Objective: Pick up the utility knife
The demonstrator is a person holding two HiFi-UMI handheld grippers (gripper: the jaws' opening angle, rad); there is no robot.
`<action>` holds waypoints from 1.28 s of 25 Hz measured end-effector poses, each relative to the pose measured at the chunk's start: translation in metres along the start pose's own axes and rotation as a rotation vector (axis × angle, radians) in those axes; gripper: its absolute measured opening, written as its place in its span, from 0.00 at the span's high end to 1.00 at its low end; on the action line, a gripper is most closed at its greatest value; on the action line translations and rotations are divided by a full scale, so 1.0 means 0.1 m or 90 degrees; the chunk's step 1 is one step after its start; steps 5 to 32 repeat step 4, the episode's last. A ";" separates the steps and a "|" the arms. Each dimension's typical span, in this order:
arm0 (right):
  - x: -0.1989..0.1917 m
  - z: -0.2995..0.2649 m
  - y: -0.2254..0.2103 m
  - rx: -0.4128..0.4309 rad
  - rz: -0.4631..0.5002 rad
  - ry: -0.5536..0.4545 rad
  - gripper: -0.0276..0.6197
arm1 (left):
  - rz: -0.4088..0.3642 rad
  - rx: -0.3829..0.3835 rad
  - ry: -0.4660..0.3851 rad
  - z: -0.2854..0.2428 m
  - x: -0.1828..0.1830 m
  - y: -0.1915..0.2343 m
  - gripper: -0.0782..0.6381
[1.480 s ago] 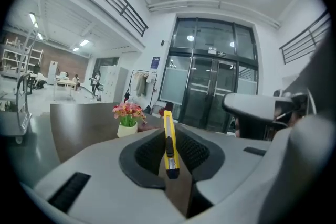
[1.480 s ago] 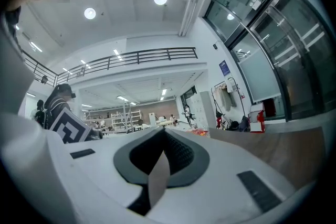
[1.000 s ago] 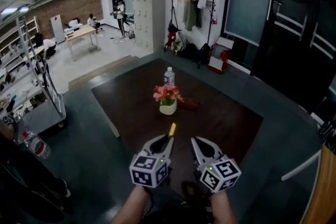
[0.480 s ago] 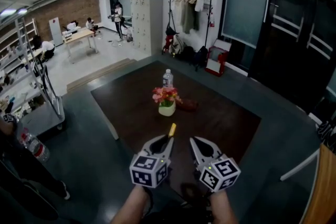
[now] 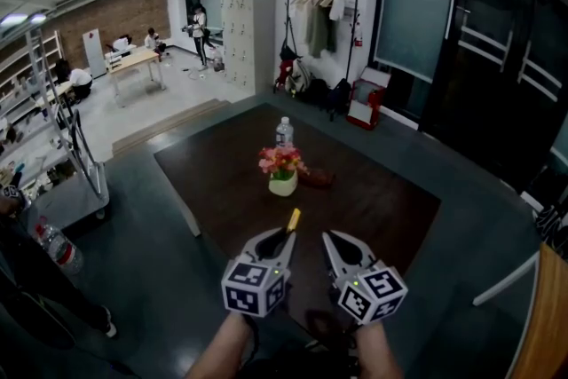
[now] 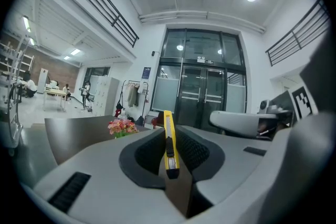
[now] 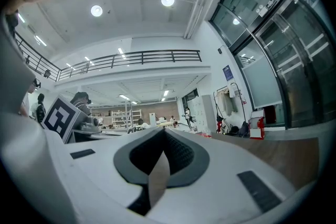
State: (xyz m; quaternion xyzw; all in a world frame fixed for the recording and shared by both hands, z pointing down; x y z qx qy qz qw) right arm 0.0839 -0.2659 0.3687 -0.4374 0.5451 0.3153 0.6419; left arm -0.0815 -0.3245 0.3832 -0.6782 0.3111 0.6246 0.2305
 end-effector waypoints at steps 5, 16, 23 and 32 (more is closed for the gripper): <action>-0.03 -0.01 0.02 0.008 0.001 0.001 0.94 | 0.001 -0.003 0.001 0.02 -0.01 0.01 0.80; -0.03 -0.01 0.02 0.008 0.001 0.001 0.94 | 0.001 -0.003 0.001 0.02 -0.01 0.01 0.80; -0.03 -0.01 0.02 0.008 0.001 0.001 0.94 | 0.001 -0.003 0.001 0.02 -0.01 0.01 0.80; -0.03 -0.01 0.02 0.008 0.001 0.001 0.94 | 0.001 -0.003 0.001 0.02 -0.01 0.01 0.80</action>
Point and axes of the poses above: the fingertips, and each gripper's own axes: z backward along the fingers, y to its left, x out of its top, the point moved 9 cm from there along z, backward along the fingers, and after that the axes turned 4 degrees about -z, right-handed, at the moved point
